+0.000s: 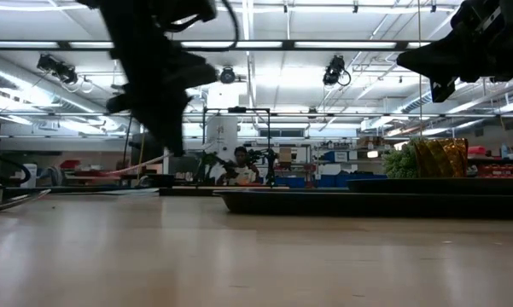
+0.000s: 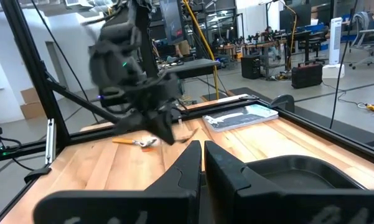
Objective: Pick and place plate/cup/fork/spoon on tray
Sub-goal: Put the orange fork on the black serving tray to the left of the black plate
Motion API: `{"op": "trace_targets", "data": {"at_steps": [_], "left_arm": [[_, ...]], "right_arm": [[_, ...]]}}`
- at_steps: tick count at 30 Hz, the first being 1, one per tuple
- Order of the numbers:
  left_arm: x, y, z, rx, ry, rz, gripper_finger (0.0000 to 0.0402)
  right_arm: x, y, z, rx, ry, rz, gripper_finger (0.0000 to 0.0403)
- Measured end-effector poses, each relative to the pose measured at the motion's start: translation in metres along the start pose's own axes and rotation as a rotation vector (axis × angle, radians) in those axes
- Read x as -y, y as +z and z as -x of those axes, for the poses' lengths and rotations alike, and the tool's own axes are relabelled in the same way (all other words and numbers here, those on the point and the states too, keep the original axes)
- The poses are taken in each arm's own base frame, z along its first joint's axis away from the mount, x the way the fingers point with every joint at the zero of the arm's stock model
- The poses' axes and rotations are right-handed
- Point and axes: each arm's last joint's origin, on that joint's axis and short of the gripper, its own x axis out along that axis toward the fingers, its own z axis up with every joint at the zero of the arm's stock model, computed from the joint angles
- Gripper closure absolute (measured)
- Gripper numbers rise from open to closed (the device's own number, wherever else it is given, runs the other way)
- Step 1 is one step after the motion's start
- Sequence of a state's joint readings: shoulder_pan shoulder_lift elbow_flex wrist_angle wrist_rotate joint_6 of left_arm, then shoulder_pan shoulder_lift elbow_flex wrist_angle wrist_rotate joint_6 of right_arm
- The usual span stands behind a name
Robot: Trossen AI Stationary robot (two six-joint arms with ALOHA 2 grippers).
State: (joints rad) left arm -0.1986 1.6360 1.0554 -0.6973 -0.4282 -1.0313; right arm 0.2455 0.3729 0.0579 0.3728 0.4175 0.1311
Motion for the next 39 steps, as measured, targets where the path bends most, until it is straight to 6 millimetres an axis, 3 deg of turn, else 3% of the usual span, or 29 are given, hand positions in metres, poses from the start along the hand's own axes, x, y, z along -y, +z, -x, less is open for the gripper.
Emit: {"op": "trace_targets", "data": {"at_steps": [8, 15, 20, 25, 33, 39], "left_arm": [[0.000, 0.049, -0.007, 0.096, -0.167, 0.154, 0.0384], [-0.005, 0.070, -0.013, 0.136, -0.243, 0.222, 0.0384], [-0.001, 0.087, -0.017, 0.275, -0.306, 0.296, 0.0383], [0.013, 0.095, -0.034, 0.348, -0.401, 0.328, 0.0384], [0.023, 0.086, -0.069, 0.296, -0.402, 0.465, 0.0384], [0.039, 0.098, -0.069, 0.335, -0.403, 0.523, 0.0386]], "right_arm": [[0.000, 0.000, 0.000, 0.000, 0.000, 0.000, 0.0376], [0.000, 0.000, 0.000, 0.000, 0.000, 0.000, 0.0376], [0.000, 0.000, 0.000, 0.000, 0.000, 0.000, 0.0376], [0.000, 0.000, 0.000, 0.003, 0.000, -0.001, 0.0376], [0.000, 0.001, 0.000, 0.008, 0.001, -0.004, 0.0376], [0.000, 0.001, 0.000, 0.010, 0.000, -0.004, 0.0376]]}}
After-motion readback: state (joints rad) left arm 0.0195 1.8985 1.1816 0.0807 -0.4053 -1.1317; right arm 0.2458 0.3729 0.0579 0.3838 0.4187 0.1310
